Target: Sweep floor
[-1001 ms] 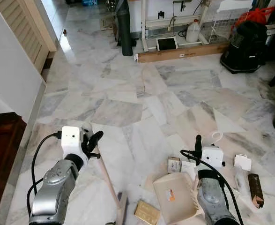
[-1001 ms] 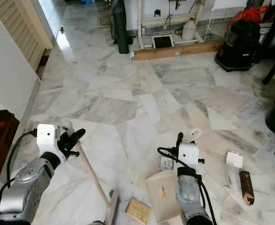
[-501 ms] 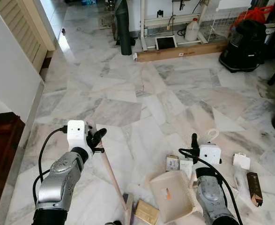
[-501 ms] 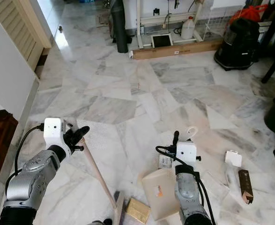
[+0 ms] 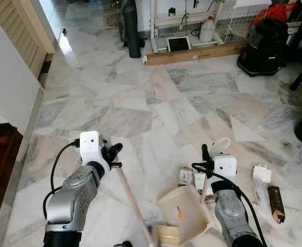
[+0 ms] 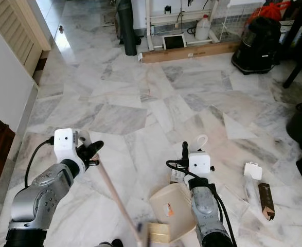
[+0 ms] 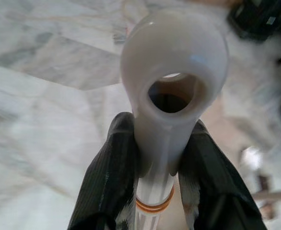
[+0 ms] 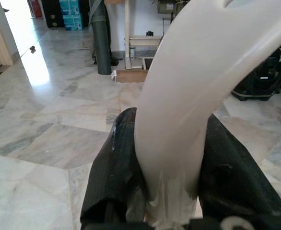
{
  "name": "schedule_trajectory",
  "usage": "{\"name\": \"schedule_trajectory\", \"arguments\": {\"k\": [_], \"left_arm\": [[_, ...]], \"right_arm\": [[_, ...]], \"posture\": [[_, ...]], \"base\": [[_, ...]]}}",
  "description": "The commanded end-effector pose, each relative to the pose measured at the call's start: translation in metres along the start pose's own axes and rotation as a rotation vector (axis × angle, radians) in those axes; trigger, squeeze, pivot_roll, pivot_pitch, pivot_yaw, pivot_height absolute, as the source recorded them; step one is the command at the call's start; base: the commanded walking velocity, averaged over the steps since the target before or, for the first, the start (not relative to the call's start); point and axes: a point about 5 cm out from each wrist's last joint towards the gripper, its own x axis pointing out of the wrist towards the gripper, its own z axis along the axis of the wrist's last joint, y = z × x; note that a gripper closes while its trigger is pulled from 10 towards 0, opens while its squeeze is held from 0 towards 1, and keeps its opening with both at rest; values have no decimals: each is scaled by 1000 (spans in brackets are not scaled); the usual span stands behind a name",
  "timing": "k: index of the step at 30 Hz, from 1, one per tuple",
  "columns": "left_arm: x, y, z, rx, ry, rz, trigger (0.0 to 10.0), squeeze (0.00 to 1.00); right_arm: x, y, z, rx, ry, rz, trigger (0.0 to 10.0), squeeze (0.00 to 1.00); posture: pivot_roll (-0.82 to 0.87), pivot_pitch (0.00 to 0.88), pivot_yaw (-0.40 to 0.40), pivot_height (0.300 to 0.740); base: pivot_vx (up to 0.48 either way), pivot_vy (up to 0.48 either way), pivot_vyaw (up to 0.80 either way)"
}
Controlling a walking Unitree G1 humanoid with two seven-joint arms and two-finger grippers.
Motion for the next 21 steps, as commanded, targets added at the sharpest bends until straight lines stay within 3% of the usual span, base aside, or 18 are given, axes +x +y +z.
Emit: {"name": "schedule_trajectory", "arguments": {"k": [1,4,12,21], "left_arm": [[2,-4,5,-41,-10,-25,10000,0],[4,-12,13,-102,-63,-49,10000,0],[2,-14,30,-139,-171,-59,10000,0],[1,-12,27,-136,-172,-58,10000,0]], "right_arm": [[-12,8,-17,51,95,9,10000,0],[-13,8,-18,55,104,11,10000,0],[-11,5,-18,96,113,-21,10000,0],[-7,1,-17,175,134,-75,10000,0]], "posture": [[6,160,82,740],[6,158,81,740],[9,150,82,740],[15,143,82,740]], "base": [[0,0,0],[0,0,0],[0,0,0],[0,0,0]]}}
